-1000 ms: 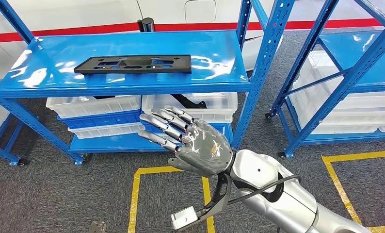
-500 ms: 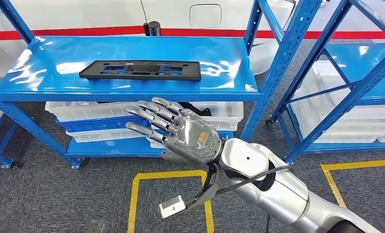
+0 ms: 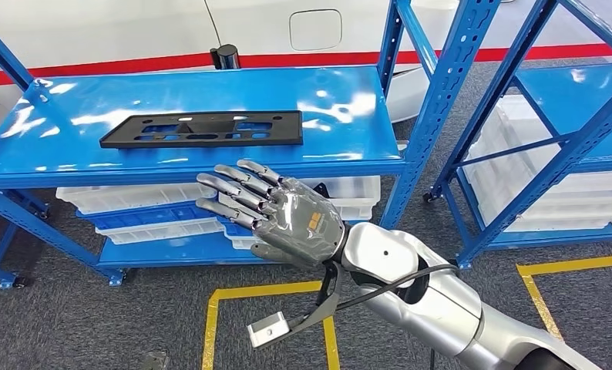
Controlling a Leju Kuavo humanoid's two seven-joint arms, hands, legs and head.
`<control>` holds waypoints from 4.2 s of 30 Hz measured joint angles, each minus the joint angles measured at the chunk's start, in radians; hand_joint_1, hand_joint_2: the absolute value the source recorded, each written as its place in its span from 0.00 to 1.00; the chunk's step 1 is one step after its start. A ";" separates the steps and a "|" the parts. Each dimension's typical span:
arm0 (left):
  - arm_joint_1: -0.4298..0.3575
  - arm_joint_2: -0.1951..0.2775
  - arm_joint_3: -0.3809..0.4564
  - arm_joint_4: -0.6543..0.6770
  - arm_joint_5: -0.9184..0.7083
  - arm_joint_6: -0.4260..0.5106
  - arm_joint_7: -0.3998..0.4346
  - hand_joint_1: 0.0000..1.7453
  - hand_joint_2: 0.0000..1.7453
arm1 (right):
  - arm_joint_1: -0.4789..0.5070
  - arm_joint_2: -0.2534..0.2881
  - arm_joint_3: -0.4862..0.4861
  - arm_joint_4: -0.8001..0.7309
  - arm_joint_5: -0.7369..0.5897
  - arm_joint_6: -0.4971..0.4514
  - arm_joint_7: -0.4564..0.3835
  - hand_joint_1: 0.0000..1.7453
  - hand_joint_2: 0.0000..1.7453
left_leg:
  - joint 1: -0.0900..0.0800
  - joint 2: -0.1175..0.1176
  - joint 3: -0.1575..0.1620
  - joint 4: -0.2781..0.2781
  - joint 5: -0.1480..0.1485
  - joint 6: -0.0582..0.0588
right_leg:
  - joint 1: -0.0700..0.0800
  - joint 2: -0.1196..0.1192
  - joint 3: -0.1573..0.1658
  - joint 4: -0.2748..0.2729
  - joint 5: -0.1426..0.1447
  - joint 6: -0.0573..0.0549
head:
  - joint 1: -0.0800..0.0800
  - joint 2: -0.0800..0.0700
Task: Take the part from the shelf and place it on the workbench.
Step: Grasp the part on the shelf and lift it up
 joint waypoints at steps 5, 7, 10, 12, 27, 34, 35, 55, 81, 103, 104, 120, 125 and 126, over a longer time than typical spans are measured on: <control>0.000 0.002 0.000 0.001 0.001 0.000 0.001 0.00 0.00 | -0.001 0.006 0.002 0.006 0.002 -0.005 0.000 0.00 1.00 | -0.006 0.000 0.073 -0.245 0.170 0.023 | 0.005 0.005 0.053 -0.004 -0.046 0.016 | 0.000 0.000; 0.000 0.002 -0.001 0.001 0.002 0.000 0.001 0.00 0.00 | -0.002 0.009 0.001 0.007 0.002 -0.009 -0.001 0.00 1.00 | -0.011 -0.002 0.089 -0.264 0.172 0.033 | 0.010 0.007 0.065 0.000 -0.053 0.031 | 0.000 0.000; -0.001 0.002 0.000 0.001 0.003 0.000 0.002 0.00 0.00 | -0.003 0.009 0.000 0.009 0.004 -0.014 -0.001 0.00 1.00 | -0.009 -0.002 0.117 -0.272 0.172 0.052 | 0.008 0.005 0.043 0.056 -0.057 0.047 | 0.001 0.000; -0.003 0.003 0.000 0.001 0.003 0.001 0.002 0.00 0.00 | -0.003 0.008 0.000 0.011 0.004 -0.014 -0.001 0.00 1.00 | -0.008 -0.003 0.129 -0.273 0.162 0.062 | 0.006 0.004 -0.030 0.173 -0.082 0.048 | 0.002 0.000; -0.005 -0.002 -0.007 0.003 -0.002 -0.004 0.003 0.00 0.00 | 0.000 0.012 0.002 0.022 0.012 -0.017 -0.002 0.00 1.00 | -0.010 -0.010 0.129 -0.120 0.058 0.017 | 0.004 -0.001 -0.009 -0.012 0.024 -0.001 | -0.003 0.000; -0.002 0.001 -0.017 0.004 -0.003 -0.006 0.003 0.00 0.00 | 0.003 0.014 0.006 0.023 0.012 -0.017 -0.002 0.00 1.00 | 0.017 0.003 0.053 -0.175 0.138 -0.013 | -0.002 0.004 0.061 -0.011 -0.036 0.012 | -0.003 0.000; -0.002 0.001 -0.018 0.004 -0.003 -0.006 0.004 0.00 0.00 | 0.003 0.014 0.007 0.023 0.012 -0.017 -0.002 0.00 1.00 | 0.016 0.004 0.070 -0.223 0.163 -0.010 | -0.001 0.005 0.068 -0.012 -0.045 0.019 | -0.004 0.000; -0.007 -0.003 -0.028 0.005 -0.004 0.015 0.037 0.00 0.00 | -0.002 0.019 0.045 0.045 0.017 -0.012 -0.017 0.00 1.00 | -0.014 -0.015 0.195 -0.275 0.098 0.055 | 0.025 0.008 -0.045 -0.011 0.062 0.028 | -0.004 0.000; -0.011 0.001 -0.047 0.005 0.017 0.023 0.047 0.00 0.00 | -0.052 0.080 0.227 0.166 0.024 0.012 -0.012 0.00 1.00 | -0.015 -0.012 0.206 -0.294 0.095 0.036 | 0.026 0.009 -0.043 -0.010 0.052 0.016 | -0.004 0.000; -0.012 0.001 -0.051 0.005 0.044 0.048 0.058 0.00 0.00 | -0.086 0.212 0.216 0.493 -0.001 -0.033 0.038 0.00 1.00 | -0.015 -0.012 0.206 -0.294 0.094 0.036 | 0.026 0.009 -0.044 -0.010 0.052 0.016 | -0.004 0.000; -0.012 0.001 -0.051 0.005 0.046 0.048 0.058 0.00 0.00 | -0.085 0.214 0.217 0.494 0.000 -0.033 0.038 0.00 1.00 | -0.015 -0.012 0.206 -0.294 0.094 0.036 | 0.026 0.009 -0.044 -0.010 0.052 0.016 | -0.004 0.000; -0.012 0.001 -0.071 0.005 0.049 0.051 0.059 0.00 0.00 | -0.085 0.224 0.208 0.524 0.014 -0.022 0.088 0.00 1.00 | -0.015 -0.012 0.206 -0.294 0.094 0.036 | 0.026 0.009 -0.044 -0.010 0.052 0.016 | -0.004 0.000; -0.013 0.001 -0.075 0.005 0.052 0.048 0.060 0.00 0.00 | -0.083 0.233 0.198 0.562 0.017 -0.025 0.103 0.00 1.00 | -0.015 -0.012 0.206 -0.294 0.094 0.036 | 0.026 0.009 -0.044 -0.010 0.052 0.016 | -0.004 0.000; -0.013 0.001 -0.076 0.005 0.052 0.048 0.060 0.00 0.00 | -0.083 0.234 0.195 0.571 0.017 -0.026 0.106 0.00 1.00 | -0.015 -0.012 0.206 -0.294 0.094 0.036 | 0.026 0.009 -0.044 -0.010 0.052 0.016 | -0.004 0.000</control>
